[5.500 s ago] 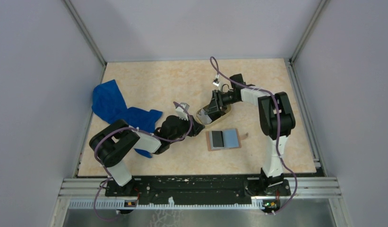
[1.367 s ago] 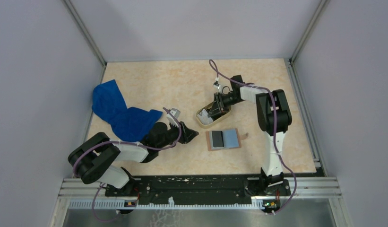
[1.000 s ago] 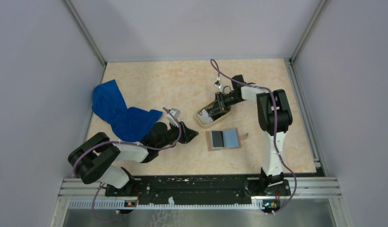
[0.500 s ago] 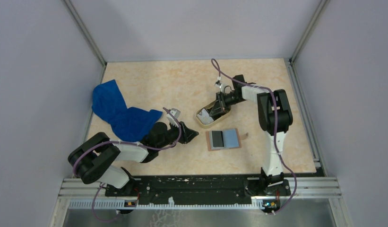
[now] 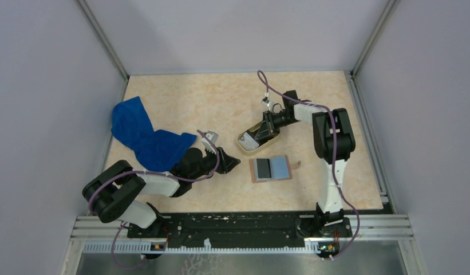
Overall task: Put the credit cards into the card holder
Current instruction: Pick up the credit card from the storage box.
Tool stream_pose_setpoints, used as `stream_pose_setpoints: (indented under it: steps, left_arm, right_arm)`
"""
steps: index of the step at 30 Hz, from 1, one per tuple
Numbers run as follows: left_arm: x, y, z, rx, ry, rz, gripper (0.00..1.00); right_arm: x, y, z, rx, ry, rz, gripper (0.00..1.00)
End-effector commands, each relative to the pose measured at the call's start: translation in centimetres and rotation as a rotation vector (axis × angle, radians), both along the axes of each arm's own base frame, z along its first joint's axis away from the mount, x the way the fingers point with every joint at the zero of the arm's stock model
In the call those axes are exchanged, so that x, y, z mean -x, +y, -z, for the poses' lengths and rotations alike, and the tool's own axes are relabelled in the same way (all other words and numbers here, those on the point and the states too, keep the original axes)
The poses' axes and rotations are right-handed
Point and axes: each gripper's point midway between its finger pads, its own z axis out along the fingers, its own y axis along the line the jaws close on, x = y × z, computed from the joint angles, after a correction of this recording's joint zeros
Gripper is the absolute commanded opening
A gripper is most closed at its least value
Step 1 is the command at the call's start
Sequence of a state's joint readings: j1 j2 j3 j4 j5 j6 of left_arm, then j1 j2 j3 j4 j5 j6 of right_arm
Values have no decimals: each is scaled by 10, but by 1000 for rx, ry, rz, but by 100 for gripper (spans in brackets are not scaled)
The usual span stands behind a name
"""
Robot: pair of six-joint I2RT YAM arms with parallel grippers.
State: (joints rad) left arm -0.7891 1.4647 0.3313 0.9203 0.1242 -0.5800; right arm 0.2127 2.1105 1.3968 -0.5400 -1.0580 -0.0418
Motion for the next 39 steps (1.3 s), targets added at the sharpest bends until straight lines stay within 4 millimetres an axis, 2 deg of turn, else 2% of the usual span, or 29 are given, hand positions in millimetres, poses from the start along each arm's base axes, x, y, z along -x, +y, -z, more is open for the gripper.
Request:
stream_pose_setpoints:
  steps: [1, 4, 9, 14, 18, 19, 21, 23, 24, 29, 30, 34, 36, 39]
  left_arm:
    - [1, 0, -2, 17, -9, 11, 41]
    - [1, 0, -2, 18, -8, 10, 41]
    - [1, -1, -3, 21, -10, 12, 42]
    - [1, 0, -5, 28, -15, 13, 43]
    - [2, 5, -19, 66, -56, 9, 46]
    - [2, 7, -25, 81, -72, 6, 49]
    - [3, 12, -38, 113, -108, -6, 64]
    - [4, 19, -50, 149, -133, -33, 91]
    - [4, 23, -56, 171, -142, -46, 97]
    - [6, 25, -83, 317, -118, 31, 98]
    - [4, 25, -94, 368, -130, 54, 98]
    - [0, 25, -114, 549, -126, 149, 96]
    - [-10, 20, -106, 604, -46, 171, 91]
    - [-16, 4, -92, 575, -3, 268, 89]
  right_arm:
    - [-11, -2, -26, -23, -83, 4, 3]
    - [-16, -7, -31, -18, -113, 21, 0]
    - [-26, -21, -49, -24, -177, 75, 0]
    - [-30, -30, -58, -27, -210, 94, 0]
    - [-28, -35, -70, -53, -243, 83, 0]
    - [-26, -35, -76, -73, -253, 73, 0]
    - [-20, -34, -91, -107, -276, 64, 0]
    - [-15, -33, -105, -148, -303, 61, 0]
    - [-10, -30, -112, -183, -311, 53, 0]
    - [16, -21, -139, -372, -254, -1, 0]
    - [20, -19, -141, -390, -243, -11, 0]
    - [32, -8, -149, -411, -258, -58, 0]
    - [38, -2, -153, -419, -262, -86, 0]
    - [46, 7, -154, -424, -263, -116, 0]
